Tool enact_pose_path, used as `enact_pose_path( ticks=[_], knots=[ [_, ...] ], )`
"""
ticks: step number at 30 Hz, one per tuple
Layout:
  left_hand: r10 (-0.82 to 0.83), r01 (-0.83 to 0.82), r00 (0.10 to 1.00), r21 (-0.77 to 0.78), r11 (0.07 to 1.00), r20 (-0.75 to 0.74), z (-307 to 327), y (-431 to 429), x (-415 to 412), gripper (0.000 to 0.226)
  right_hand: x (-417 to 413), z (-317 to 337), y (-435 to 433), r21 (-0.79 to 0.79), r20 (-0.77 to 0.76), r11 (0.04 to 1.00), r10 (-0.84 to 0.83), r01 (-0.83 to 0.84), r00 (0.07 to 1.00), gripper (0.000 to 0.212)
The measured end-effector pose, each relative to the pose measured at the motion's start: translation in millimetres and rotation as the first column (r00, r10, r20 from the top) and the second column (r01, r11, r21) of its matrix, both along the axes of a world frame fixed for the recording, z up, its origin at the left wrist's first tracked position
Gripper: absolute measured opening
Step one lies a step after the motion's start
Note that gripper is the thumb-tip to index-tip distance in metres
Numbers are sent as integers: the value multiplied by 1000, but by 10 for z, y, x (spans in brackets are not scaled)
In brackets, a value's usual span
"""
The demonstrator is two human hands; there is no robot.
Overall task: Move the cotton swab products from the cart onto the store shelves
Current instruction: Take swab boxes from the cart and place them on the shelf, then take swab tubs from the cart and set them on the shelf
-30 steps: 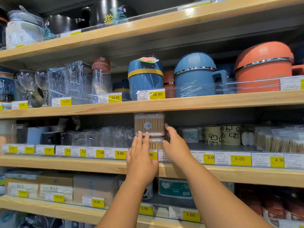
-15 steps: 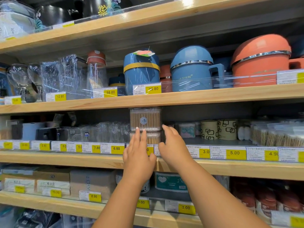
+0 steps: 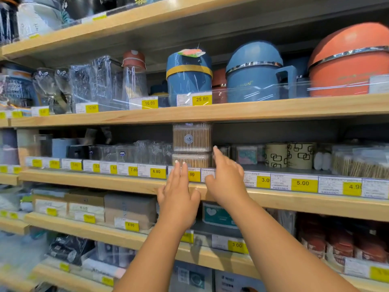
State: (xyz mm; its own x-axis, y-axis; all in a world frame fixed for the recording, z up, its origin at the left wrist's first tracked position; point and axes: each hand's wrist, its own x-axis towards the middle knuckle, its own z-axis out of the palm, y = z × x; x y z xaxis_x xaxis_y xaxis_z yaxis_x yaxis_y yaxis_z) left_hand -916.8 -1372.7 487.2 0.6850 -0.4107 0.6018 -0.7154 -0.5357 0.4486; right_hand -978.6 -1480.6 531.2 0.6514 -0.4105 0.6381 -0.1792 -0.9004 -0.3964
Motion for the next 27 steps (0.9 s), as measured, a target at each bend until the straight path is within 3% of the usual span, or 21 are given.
enact_pose_path(
  ticks=[2, 5, 9, 13, 20, 27],
  knots=[
    [28, -28, 1000, -41, 999, -1, -111, 127, -41, 70, -66, -109, 137, -30, 132, 998, 65, -62, 989, 72],
    [100, -101, 995, -65, 993, -20, -330, 376, -94, 71, -105, -358, 355, -117, 173, 974, 211, -192, 962, 68],
    [211, -216, 972, -44, 975, -99, -748, 782, -165, 71, -49, -860, 589, -83, 69, 943, 329, -324, 942, 68],
    [348, -334, 920, 108, 937, -180, -1374, 1298, -254, 71, 52, -1471, 914, -43, -134, 882, 460, -469, 878, 71],
    [613, -486, 683, 380, 787, -398, -2668, 2378, -360, 69, 288, -2637, 1752, 166, -419, 747, 644, -644, 640, 70],
    [702, -524, 369, 487, 698, -609, -3982, 3438, -351, 55, 699, -3787, 2646, 430, -625, 625, 727, -652, 284, 61]
  ],
)
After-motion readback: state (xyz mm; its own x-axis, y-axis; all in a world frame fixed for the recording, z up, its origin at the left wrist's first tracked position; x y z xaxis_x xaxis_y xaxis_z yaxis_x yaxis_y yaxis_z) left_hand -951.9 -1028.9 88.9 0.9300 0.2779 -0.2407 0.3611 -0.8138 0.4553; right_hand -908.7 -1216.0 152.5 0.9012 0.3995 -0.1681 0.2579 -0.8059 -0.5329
